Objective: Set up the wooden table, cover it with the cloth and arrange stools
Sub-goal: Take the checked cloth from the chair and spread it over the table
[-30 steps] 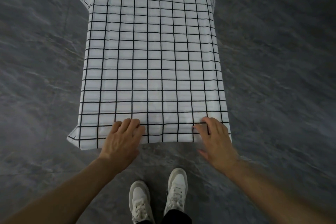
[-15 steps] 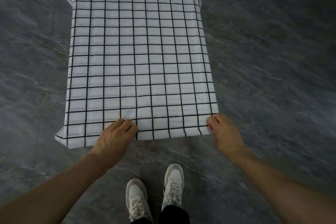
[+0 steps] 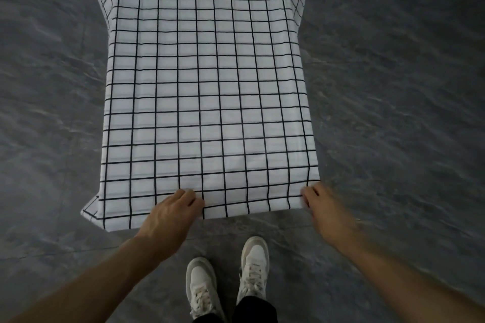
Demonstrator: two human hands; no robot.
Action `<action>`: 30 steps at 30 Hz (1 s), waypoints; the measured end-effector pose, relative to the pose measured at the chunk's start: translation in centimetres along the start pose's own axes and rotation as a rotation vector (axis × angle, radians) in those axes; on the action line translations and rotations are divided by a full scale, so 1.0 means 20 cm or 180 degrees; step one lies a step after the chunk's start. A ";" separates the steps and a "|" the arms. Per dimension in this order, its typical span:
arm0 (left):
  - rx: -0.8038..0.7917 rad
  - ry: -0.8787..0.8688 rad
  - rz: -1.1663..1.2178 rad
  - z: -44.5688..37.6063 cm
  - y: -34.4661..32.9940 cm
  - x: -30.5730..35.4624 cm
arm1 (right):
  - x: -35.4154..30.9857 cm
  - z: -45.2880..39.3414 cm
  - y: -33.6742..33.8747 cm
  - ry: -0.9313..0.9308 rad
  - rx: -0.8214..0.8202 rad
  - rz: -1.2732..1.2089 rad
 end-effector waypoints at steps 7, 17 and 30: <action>0.0432 0.0316 -0.0027 -0.14 0.16 -0.09 | -0.30 -0.15 0.20 0.0775 0.0744 -0.0407; 0.0296 0.0472 -0.0516 -0.33 0.18 -0.23 | -0.41 -0.47 0.18 0.0503 0.0720 -0.0193; 0.0261 0.0477 -0.0496 -0.35 0.16 -0.17 | -0.35 -0.44 0.19 0.0575 0.0706 -0.0176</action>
Point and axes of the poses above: each hand's wrist, its own z-axis away from the middle knuckle, its own y-axis out of the back of the hand, x = y × z, the point moved 6 cm from there along -z, towards the middle knuckle, and after that the axes turned 13 degrees about x, right-handed, at the moved point
